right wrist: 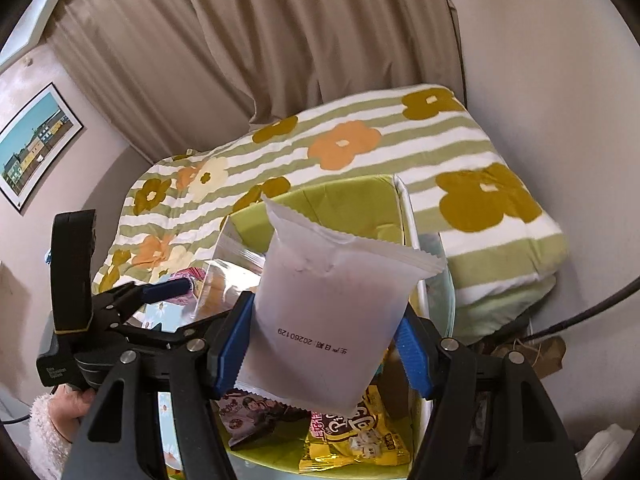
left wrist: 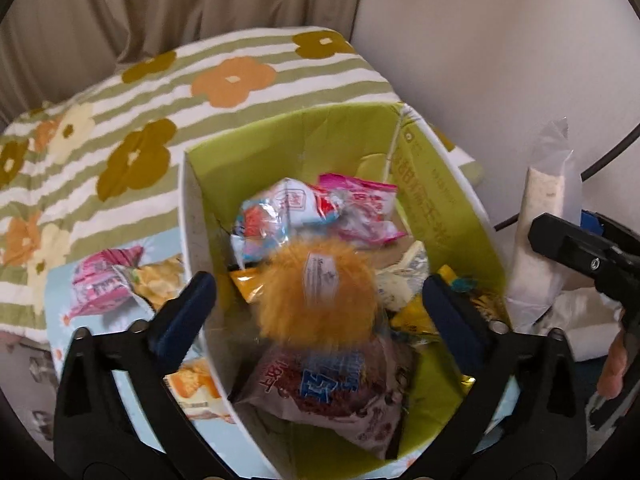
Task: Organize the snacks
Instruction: 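Carry the waffle and pink packets into the box and open both grippers, then move both grippers back to the table toward the green and pink packets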
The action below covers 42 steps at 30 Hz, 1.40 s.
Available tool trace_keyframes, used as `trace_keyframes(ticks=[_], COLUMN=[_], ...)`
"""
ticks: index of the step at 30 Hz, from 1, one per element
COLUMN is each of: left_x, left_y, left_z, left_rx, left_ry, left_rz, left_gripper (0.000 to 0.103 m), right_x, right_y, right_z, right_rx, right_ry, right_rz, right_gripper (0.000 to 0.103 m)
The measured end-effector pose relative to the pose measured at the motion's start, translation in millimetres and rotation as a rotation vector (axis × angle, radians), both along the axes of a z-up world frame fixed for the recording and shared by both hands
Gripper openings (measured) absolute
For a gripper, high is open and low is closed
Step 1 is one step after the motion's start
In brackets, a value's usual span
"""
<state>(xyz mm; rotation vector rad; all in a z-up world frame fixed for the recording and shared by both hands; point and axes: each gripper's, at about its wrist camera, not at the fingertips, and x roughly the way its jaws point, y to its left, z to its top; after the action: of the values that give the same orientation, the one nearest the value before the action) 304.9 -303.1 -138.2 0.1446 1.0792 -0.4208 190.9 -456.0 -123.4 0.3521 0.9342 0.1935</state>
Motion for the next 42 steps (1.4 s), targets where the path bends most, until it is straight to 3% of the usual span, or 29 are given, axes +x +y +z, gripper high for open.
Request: trace_keyframes(ticks=[12, 14, 16, 30, 42], left_x=[-22, -24, -25, -49, -77], left_y=[56, 66, 74, 124, 171], left_z=[9, 12, 14, 31, 22], left_rx=[-0.042, -0.052, -0.053, -0.079, -0.016], left_ry=[-0.017, -0.016, -0.022, -0.038, -0.017], left_rz=[0.111, 0.127, 0.143, 0.257, 0.343], left_gripper=[0.102, 0.102, 0.102, 0.102, 0.102], right_x=[17, 20, 20, 6, 4], right_y=[14, 17, 19, 28, 67], right_z=[-23, -23, -21, -8, -10], right_rx=[-0.013, -0.022, -0.058, -0.068, -0.081], right_ry=[0.063, 0.059, 0.038, -0.016, -0.024], right_rz=[0.039, 0.033, 0.028, 0.056, 0.156], right_gripper=[0.063, 0.069, 0.092, 0.092, 0.092])
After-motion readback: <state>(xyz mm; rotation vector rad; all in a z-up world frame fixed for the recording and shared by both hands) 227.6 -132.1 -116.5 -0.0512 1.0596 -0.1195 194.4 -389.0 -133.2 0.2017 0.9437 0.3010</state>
